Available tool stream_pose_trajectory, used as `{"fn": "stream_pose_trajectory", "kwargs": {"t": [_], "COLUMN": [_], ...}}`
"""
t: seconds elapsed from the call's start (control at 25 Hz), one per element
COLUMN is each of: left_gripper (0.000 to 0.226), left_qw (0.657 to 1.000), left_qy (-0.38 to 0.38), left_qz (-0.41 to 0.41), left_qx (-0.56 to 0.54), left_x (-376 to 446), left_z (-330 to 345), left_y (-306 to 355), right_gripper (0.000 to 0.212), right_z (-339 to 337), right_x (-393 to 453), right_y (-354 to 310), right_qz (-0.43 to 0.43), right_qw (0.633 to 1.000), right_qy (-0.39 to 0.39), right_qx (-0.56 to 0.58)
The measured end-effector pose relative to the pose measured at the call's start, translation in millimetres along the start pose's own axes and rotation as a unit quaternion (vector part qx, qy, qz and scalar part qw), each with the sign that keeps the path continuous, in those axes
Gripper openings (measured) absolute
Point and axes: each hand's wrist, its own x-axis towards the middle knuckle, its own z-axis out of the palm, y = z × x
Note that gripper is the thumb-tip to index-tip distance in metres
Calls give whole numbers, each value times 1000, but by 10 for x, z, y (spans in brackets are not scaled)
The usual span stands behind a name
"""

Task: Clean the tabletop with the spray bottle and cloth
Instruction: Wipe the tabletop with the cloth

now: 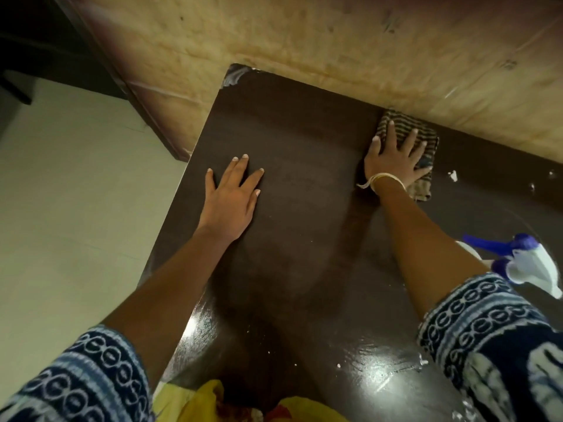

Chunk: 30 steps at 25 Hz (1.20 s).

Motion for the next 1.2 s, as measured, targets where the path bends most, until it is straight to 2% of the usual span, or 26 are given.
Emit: {"fn": "stream_pose_trajectory", "kwargs": {"t": [0.08, 0.2, 0.28, 0.36, 0.4, 0.44, 0.48, 0.52, 0.6, 0.64, 0.72, 0.8, 0.88, 1.0, 1.12, 1.2], "left_gripper": [46, 43, 39, 36, 35, 36, 37, 39, 41, 41, 41, 39, 35, 33, 34, 36], "left_qw": [1000, 999, 997, 994, 992, 990, 988, 985, 977, 970, 961, 959, 958, 962, 961, 957], "left_qy": [1, 27, 49, 68, 71, 68, 60, 54, 62, 67, 66, 65, 71, 78, 89, 83], "left_qz": [-11, -35, -55, -66, -68, -71, -77, -86, -109, -126, -156, -164, -156, -138, -138, -151], "left_qx": [-8, -21, -30, -57, -78, -100, -120, -138, -175, -195, -217, -221, -229, -222, -223, -232], "left_x": [-180, -491, -717, -940, -1038, -1120, -1193, -1252, -1332, -1359, -1406, -1458, -1524, -1624, -1700, -1740], "left_z": [-12, -40, -40, -17, -8, -3, -8, -8, -20, -37, -75, -102, -107, -105, -88, -76], "left_y": [-121, -394, -591, -771, -844, -898, -926, -935, -943, -941, -945, -982, -1029, -1086, -1079, -1065], "right_gripper": [57, 56, 55, 54, 53, 52, 52, 52, 54, 54, 54, 55, 57, 56, 54, 52], "right_z": [121, 497, 751, 931, 963, 943, 892, 822, 619, 529, 455, 545, 715, 1037, 1225, 1217], "right_x": [-357, -1167, -1865, -2476, -2594, -2556, -2427, -2243, -1873, -1755, -1752, -1960, -2277, -2958, -3536, -3525], "right_y": [-227, -637, -781, -713, -629, -542, -442, -311, 42, 237, 446, 245, -181, -705, -673, -411], "right_qz": [-27, -198, -337, -465, -506, -523, -505, -454, -297, -218, -105, -44, -68, -273, -425, -423], "right_qw": [1000, 979, 939, 878, 853, 844, 857, 887, 953, 975, 994, 999, 998, 960, 901, 904], "right_qy": [-1, 10, -5, -36, -43, -41, -25, -8, 16, 9, 1, 1, 1, -15, -36, -20], "right_qx": [4, -39, -68, -107, -120, -114, -99, -85, -57, -39, -22, -8, -2, -55, -85, -62]}}
